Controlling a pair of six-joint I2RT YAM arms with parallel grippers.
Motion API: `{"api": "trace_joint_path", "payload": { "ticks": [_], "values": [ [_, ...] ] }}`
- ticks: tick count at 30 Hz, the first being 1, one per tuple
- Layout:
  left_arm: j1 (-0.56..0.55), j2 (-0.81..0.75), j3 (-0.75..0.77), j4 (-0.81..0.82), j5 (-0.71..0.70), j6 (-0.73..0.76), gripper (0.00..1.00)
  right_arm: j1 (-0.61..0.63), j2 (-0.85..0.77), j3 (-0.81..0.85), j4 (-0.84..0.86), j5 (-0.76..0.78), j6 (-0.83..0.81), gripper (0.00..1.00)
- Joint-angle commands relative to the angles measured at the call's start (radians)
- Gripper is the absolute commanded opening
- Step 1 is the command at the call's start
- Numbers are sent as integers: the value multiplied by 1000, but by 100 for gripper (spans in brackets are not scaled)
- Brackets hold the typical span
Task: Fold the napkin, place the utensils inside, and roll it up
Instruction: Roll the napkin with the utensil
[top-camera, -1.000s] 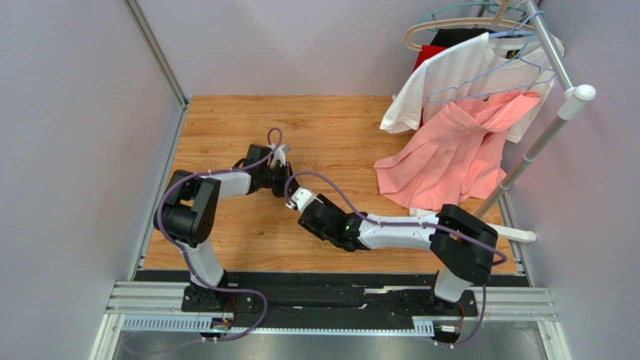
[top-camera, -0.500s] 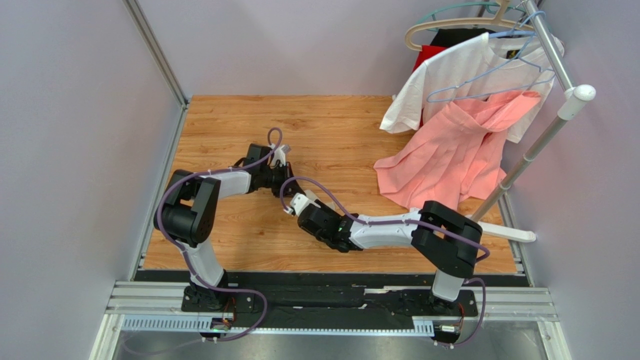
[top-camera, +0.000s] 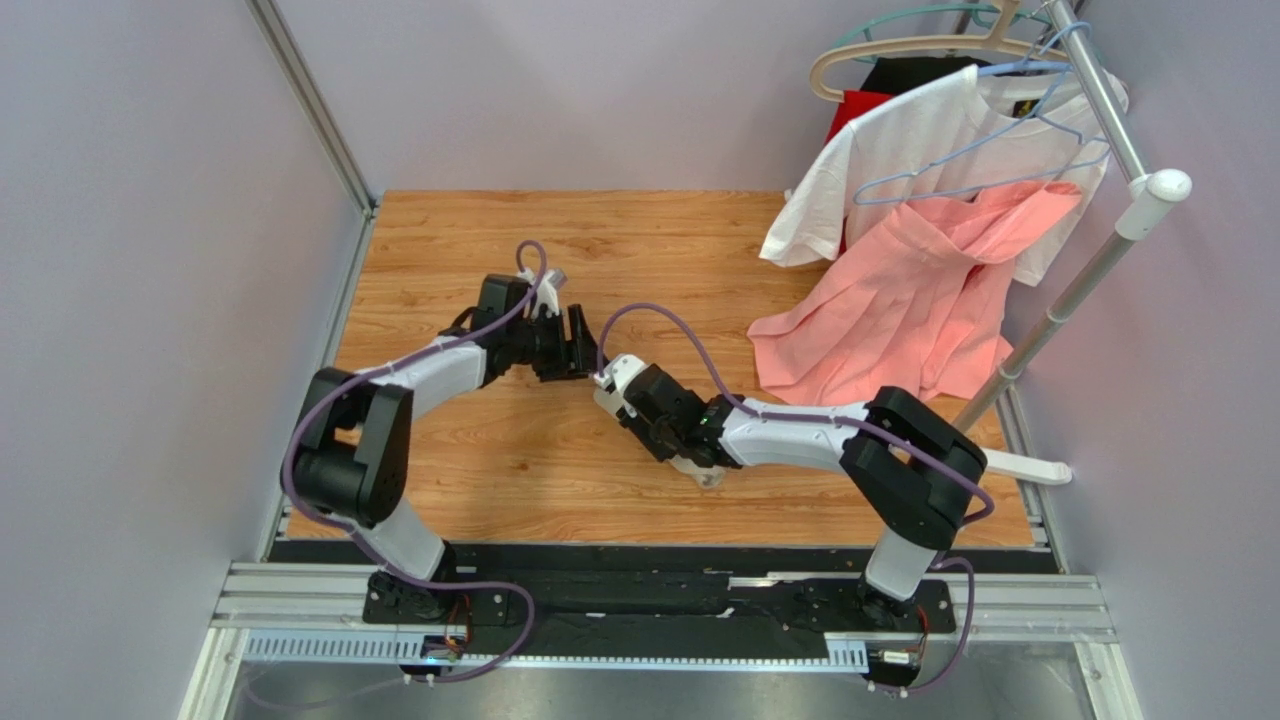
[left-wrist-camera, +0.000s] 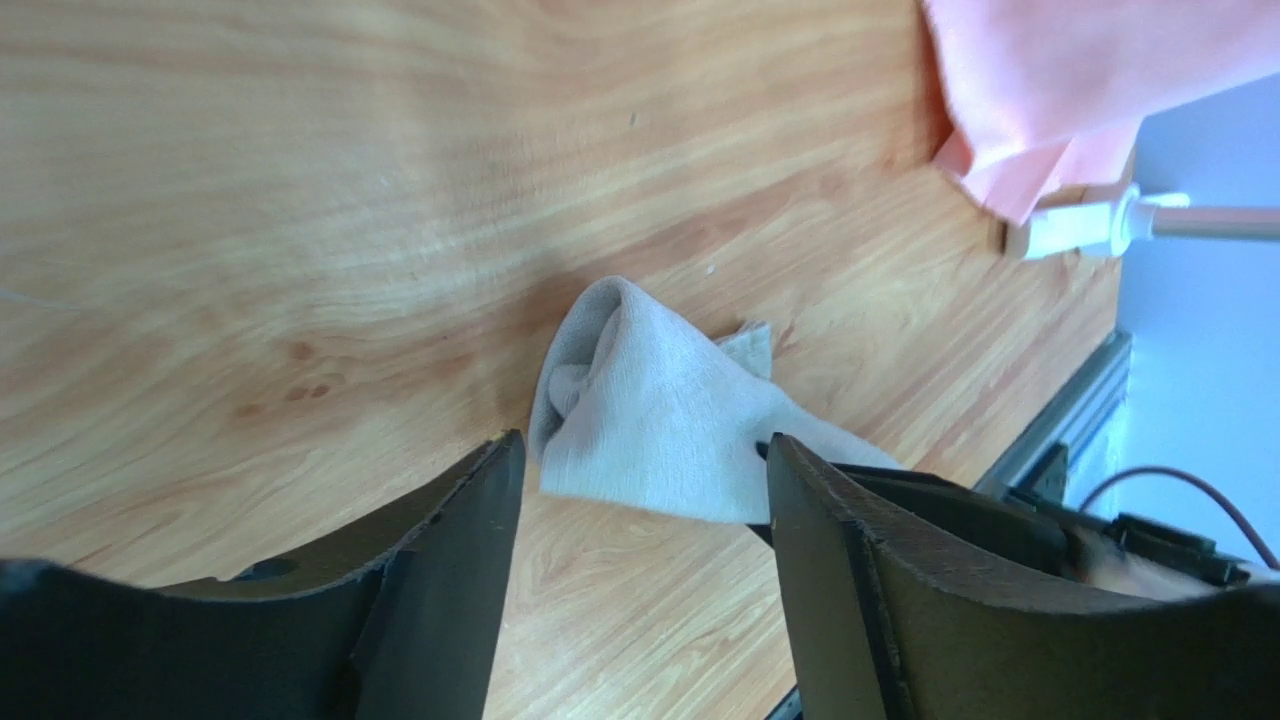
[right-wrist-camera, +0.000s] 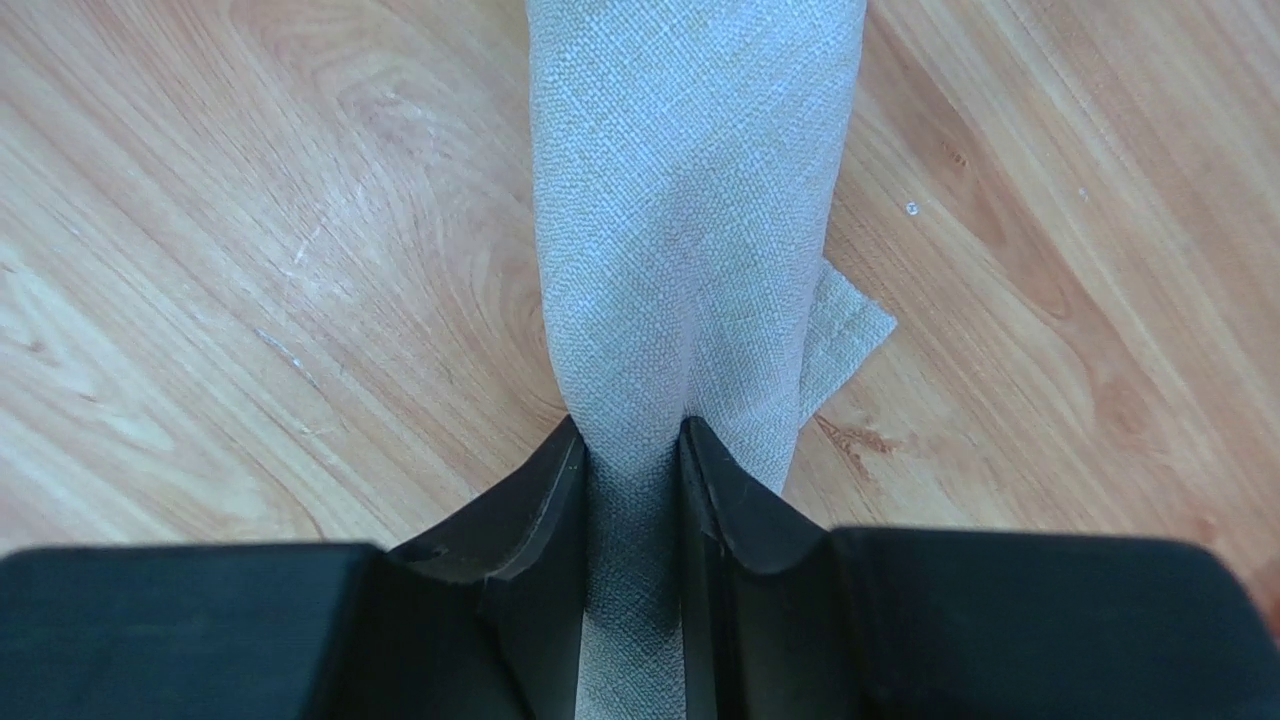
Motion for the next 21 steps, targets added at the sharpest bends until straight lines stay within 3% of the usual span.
{"api": "trace_joint_path", "payload": {
  "ticks": [1,11,21],
  "values": [
    [29,-147,-3,-38,-98,9,70,-80,-61,-9,-4,-250,117,22],
    [34,-198,-60,-4,-38,5,70,-264,-73,-92,143,-558,264,20],
    [34,-166,-152,163,32,-31,70,-360,-67,-150,319,-729,396,19]
  ]
}}
